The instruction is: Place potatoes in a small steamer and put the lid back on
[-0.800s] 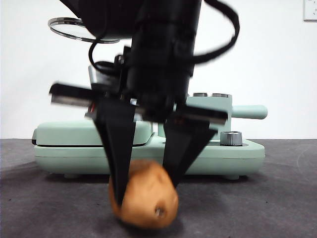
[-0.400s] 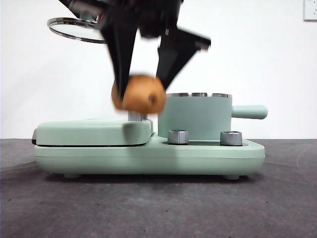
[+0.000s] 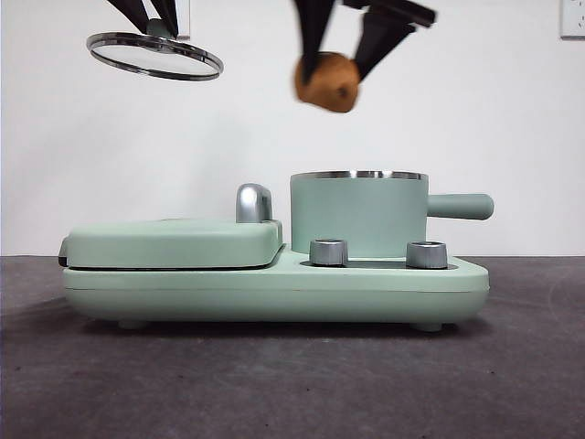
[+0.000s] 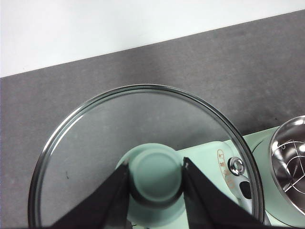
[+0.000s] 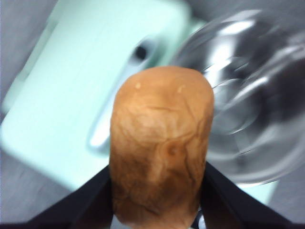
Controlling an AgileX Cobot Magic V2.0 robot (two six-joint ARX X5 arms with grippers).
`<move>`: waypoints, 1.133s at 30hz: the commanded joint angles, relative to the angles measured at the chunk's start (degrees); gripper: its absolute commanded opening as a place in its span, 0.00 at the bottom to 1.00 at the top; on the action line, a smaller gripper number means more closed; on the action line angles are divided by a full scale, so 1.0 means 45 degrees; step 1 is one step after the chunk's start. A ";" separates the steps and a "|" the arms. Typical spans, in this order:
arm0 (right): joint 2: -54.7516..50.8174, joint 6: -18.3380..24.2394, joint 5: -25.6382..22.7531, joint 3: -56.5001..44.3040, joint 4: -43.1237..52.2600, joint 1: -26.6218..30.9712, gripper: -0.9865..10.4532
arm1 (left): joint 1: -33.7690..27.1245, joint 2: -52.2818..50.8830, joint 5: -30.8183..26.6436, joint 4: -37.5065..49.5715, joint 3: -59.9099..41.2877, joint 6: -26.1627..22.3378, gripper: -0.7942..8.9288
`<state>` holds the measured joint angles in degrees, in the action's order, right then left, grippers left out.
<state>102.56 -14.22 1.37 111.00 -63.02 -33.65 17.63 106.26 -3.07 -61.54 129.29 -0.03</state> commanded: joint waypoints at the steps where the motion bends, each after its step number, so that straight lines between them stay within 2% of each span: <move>1: 0.0355 0.0738 0.0131 0.0549 0.0097 0.0476 0.23 | 0.0015 -0.0029 0.0015 0.0248 0.0491 -0.0019 0.10; 9: 0.1525 0.1598 0.0165 0.0860 0.0330 0.1316 0.23 | 0.0019 0.0107 0.0015 0.0267 0.0491 0.0029 0.10; 16: 0.2720 0.1661 0.0520 0.0860 0.1098 0.1598 0.23 | 0.0019 0.0311 0.0015 0.0248 0.0491 0.0112 0.10; 27: 0.3954 0.1705 0.0699 0.0860 0.0908 0.1627 0.23 | 0.0015 0.0374 0.0015 0.0306 0.0491 0.0112 0.10; 31: 0.3954 0.1700 0.0695 0.0860 0.0665 0.1632 0.27 | 0.0015 0.0374 0.0015 0.0311 0.0491 0.0107 0.10; 34: 0.3954 0.1700 0.0685 0.0860 0.0374 0.1700 0.36 | 0.0015 0.0374 0.0015 0.0311 0.0491 0.0107 0.10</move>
<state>119.55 -7.25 4.51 113.54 -61.01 -25.82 17.63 107.15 -3.05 -61.49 129.29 0.16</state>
